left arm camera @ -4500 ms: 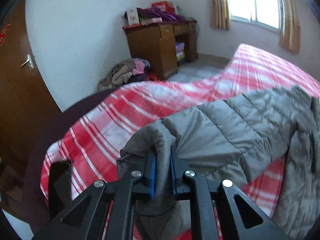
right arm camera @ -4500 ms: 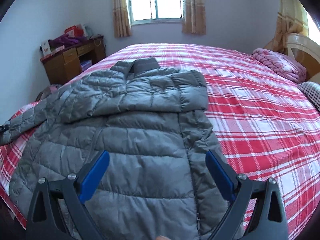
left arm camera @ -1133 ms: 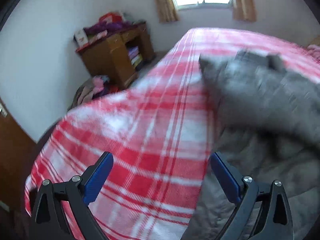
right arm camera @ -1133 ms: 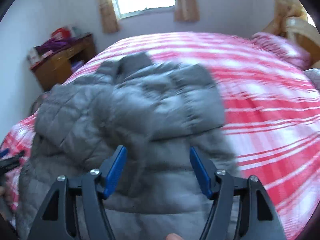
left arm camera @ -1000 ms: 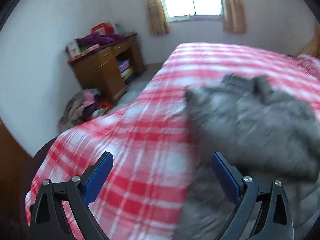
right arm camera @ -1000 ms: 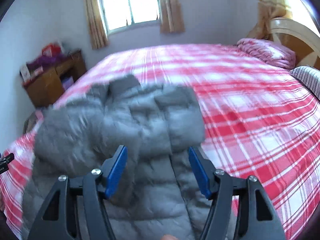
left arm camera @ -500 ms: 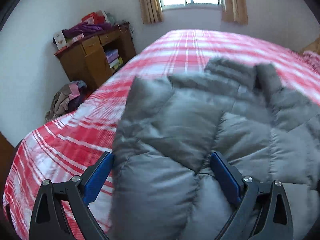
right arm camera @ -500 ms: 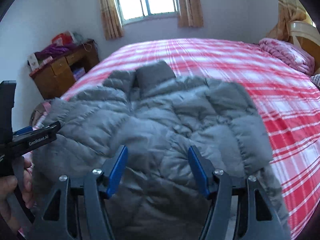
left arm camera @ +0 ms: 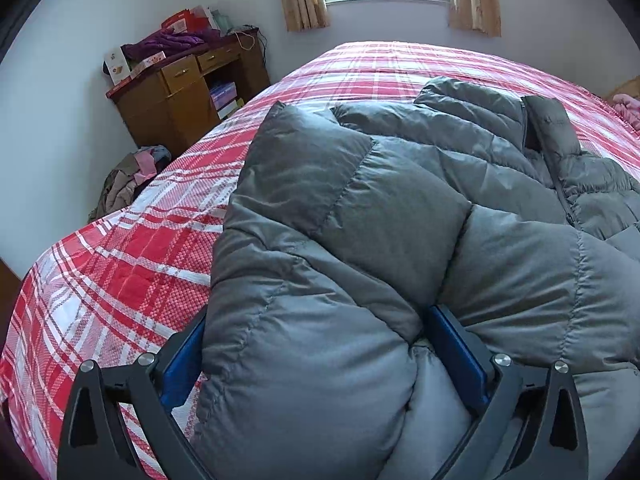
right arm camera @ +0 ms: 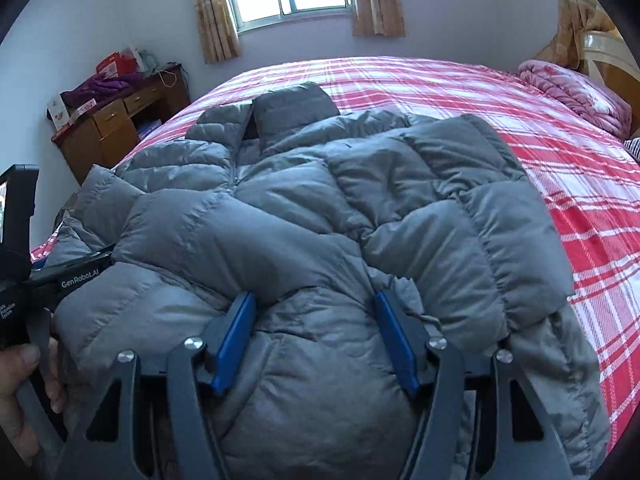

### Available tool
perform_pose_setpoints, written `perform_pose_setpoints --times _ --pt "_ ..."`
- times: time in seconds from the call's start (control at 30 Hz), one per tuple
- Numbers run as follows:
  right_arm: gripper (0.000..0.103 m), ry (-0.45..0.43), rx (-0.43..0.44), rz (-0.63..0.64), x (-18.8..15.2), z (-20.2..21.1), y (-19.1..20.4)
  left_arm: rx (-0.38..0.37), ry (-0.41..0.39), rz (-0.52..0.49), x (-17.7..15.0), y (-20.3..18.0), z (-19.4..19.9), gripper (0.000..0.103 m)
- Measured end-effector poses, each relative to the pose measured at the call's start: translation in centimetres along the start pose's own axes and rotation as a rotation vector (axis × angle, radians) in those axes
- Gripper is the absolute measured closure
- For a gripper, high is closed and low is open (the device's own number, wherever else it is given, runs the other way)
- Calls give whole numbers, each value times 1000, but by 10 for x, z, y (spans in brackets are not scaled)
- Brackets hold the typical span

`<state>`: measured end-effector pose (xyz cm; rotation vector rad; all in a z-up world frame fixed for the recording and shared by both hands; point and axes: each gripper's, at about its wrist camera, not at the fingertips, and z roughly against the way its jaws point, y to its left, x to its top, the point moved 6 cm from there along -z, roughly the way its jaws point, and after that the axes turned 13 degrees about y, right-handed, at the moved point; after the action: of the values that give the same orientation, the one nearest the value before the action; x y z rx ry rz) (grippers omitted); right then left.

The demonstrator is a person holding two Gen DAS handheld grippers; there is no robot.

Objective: Fold large clothes

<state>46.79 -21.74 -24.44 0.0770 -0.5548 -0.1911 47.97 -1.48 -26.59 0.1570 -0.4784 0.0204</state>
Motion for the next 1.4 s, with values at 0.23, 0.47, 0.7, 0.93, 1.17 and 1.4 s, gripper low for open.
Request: perform_pose_setpoints --times 0.23,0.47,0.7,0.93,1.17,1.4 --pt "38 13 -34 5 0 -4 2 2 6 -3 1 2 0 1" --pt "38 22 -74 16 0 -6 3 0 11 -4 4 1 -3 1" --pt "38 28 -103 27 0 -8 6 8 9 -9 3 1 -3 1" --pt "38 33 -143 43 -1 -10 9 8 8 -10 2 2 -2 1" --pt "38 36 -174 56 -1 -12 11 8 11 -11 3 1 -3 1" --pt "37 38 -203 70 -1 -13 13 2 11 -10 1 2 -3 1"
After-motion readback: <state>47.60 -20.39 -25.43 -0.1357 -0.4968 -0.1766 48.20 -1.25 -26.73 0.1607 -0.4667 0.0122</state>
